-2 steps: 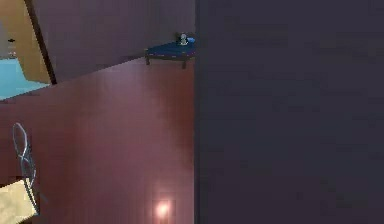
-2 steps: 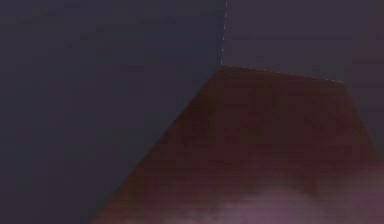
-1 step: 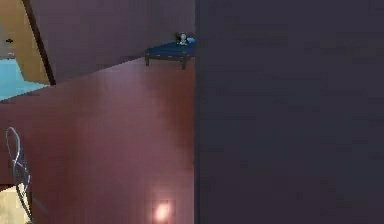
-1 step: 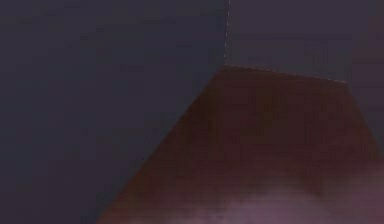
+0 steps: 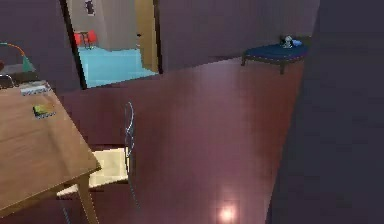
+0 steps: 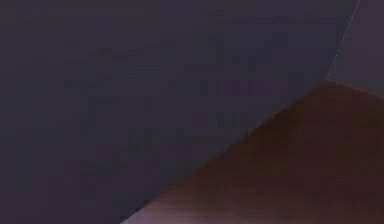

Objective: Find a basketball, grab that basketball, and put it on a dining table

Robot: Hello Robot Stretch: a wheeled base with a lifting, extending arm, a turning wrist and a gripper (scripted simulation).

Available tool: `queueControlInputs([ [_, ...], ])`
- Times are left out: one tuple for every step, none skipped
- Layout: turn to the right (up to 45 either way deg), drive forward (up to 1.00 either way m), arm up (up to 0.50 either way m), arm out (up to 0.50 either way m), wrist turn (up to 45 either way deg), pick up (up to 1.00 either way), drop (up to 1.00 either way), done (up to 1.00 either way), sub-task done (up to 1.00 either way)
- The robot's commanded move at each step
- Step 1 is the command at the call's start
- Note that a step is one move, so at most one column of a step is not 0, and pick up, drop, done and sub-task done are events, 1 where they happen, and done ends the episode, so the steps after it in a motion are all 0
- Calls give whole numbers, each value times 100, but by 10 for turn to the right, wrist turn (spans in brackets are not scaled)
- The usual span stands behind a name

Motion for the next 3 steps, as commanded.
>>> queueControlInputs([
  [0,100,0,0,0,0,0,0,0],
  [0,50,0,0,0,0,0,0,0],
  [-240,0,0,0,0,0,0,0,0],
])
